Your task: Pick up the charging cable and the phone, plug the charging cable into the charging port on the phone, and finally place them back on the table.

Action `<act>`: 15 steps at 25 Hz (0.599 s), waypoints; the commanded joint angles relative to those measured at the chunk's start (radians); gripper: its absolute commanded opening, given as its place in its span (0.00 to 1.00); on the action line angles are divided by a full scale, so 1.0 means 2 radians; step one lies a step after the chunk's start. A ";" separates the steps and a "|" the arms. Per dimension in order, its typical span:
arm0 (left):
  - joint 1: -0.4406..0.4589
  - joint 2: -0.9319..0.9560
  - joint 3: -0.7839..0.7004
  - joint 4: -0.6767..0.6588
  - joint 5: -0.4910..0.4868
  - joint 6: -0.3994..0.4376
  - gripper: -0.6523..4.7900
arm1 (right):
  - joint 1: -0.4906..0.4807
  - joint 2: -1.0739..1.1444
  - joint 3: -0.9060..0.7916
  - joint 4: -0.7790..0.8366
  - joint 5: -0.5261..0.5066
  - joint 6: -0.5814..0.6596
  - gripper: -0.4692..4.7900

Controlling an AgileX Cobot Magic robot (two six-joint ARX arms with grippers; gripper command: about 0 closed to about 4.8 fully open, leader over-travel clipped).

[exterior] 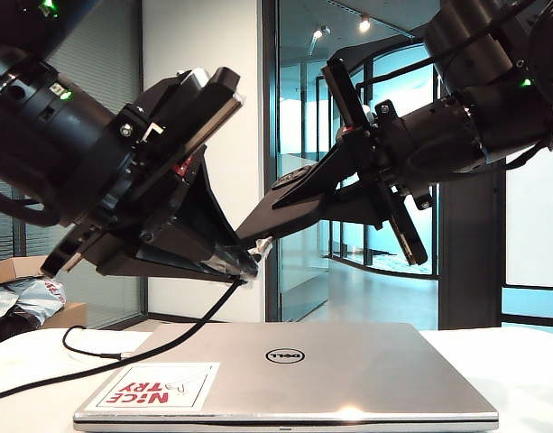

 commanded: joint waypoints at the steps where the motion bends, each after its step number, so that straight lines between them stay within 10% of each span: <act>1: -0.002 -0.001 0.001 0.007 0.002 0.000 0.11 | 0.001 -0.004 0.003 0.021 -0.009 -0.005 0.08; 15: -0.002 -0.001 0.001 0.007 0.002 0.000 0.11 | 0.001 -0.004 0.002 0.005 -0.020 -0.007 0.08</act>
